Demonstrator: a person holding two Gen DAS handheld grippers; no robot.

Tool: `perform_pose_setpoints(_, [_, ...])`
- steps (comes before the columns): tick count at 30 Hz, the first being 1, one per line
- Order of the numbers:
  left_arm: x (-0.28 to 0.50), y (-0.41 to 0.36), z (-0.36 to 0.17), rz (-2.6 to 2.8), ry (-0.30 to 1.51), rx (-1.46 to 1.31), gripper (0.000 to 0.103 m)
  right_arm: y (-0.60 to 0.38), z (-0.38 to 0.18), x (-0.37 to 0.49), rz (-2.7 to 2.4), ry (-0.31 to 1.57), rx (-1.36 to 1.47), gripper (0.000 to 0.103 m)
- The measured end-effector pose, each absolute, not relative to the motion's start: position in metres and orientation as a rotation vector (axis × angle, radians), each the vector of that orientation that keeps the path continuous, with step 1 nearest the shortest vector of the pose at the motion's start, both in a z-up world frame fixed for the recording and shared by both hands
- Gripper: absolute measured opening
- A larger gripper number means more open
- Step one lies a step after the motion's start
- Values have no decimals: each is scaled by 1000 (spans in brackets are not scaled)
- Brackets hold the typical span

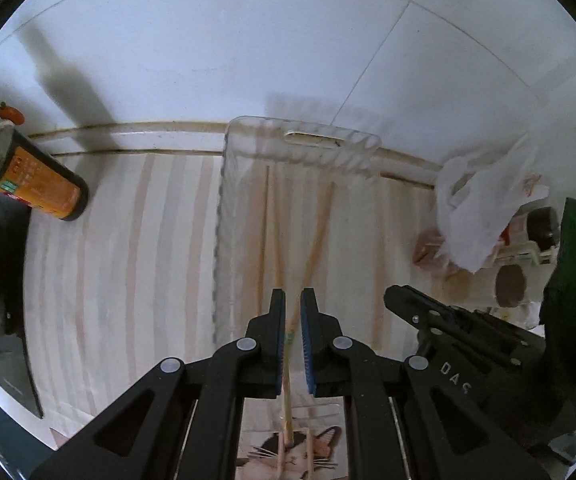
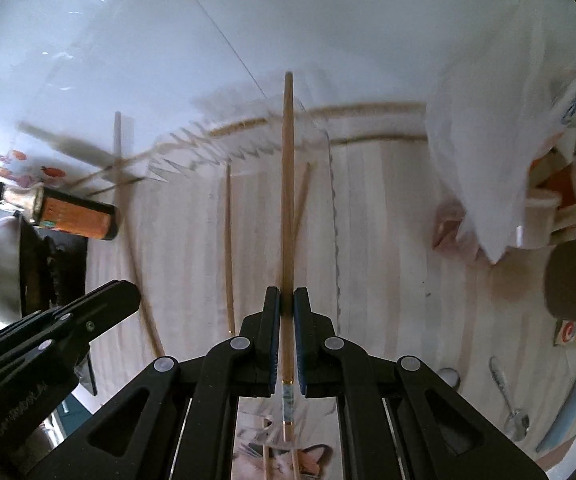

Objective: Organize utensils
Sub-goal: 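Carry both chopsticks into the clear basket and open both tools, then grasp a chopstick with the left tool while the right tool grasps another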

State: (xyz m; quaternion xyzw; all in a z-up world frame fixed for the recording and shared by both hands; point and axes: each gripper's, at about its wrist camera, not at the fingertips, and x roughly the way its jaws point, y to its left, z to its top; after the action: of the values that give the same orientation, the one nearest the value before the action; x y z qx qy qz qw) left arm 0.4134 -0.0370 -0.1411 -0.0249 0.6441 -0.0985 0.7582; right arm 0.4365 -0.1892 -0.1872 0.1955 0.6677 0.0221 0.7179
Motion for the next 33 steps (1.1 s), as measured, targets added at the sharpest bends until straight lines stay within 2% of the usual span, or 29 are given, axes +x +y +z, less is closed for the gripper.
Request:
perform_pose_setpoints(1, [411, -37, -139, -206, 1388, -44, 7, -189, -190, 437, 55, 1481, 439, 10])
perform_pose_setpoints(4, [401, -33, -127, -169, 1325, -12, 13, -191, -188, 428, 42, 1469, 425, 28])
perform_pose_setpoints(5, [395, -30, -122, -144, 1294, 6, 20, -193, -186, 424, 37, 1463, 423, 32])
perform_pose_setpoints(6, [387, -27, -118, -118, 1260, 28, 33, -196, -183, 421, 32, 1459, 419, 32])
perform_pose_setpoints(7, [383, -24, -115, -100, 1238, 37, 42, -199, -178, 416, 28, 1449, 412, 33])
perform_pose_setpoints(8, [373, -19, -112, -69, 1202, 45, 59, -201, -175, 411, 22, 1438, 407, 36])
perform_pose_setpoints(9, [369, -16, -110, -51, 1183, 42, 67, -203, -171, 405, 11, 1428, 398, 37])
perform_pose_setpoints(10, [361, -11, -109, -23, 1156, 39, 71, -204, -166, 398, 0, 1418, 385, 40])
perform_pose_setpoints(12, [346, -2, -108, 26, 1120, 36, 87, -209, -158, 384, -21, 1391, 370, 46])
perform_pose_setpoints(14, [330, 7, -110, 49, 1102, 37, 100, -211, -149, 364, -41, 1356, 348, 56])
perform_pose_setpoints(19, [302, 15, -126, 95, 1100, 69, 102, -210, -146, 319, -59, 1309, 335, 64])
perform_pose_setpoints(28, [242, 31, -213, 225, 1249, 181, 102, -178, -206, 256, -58, 1432, 308, 64])
perform_pose_setpoints(30, [229, 36, -230, 239, 1282, 202, 102, -165, -226, 245, -28, 1476, 336, 64])
perform_pose_setpoints(33, [211, 42, -253, 251, 1335, 222, 102, -147, -252, 231, 5, 1534, 369, 52])
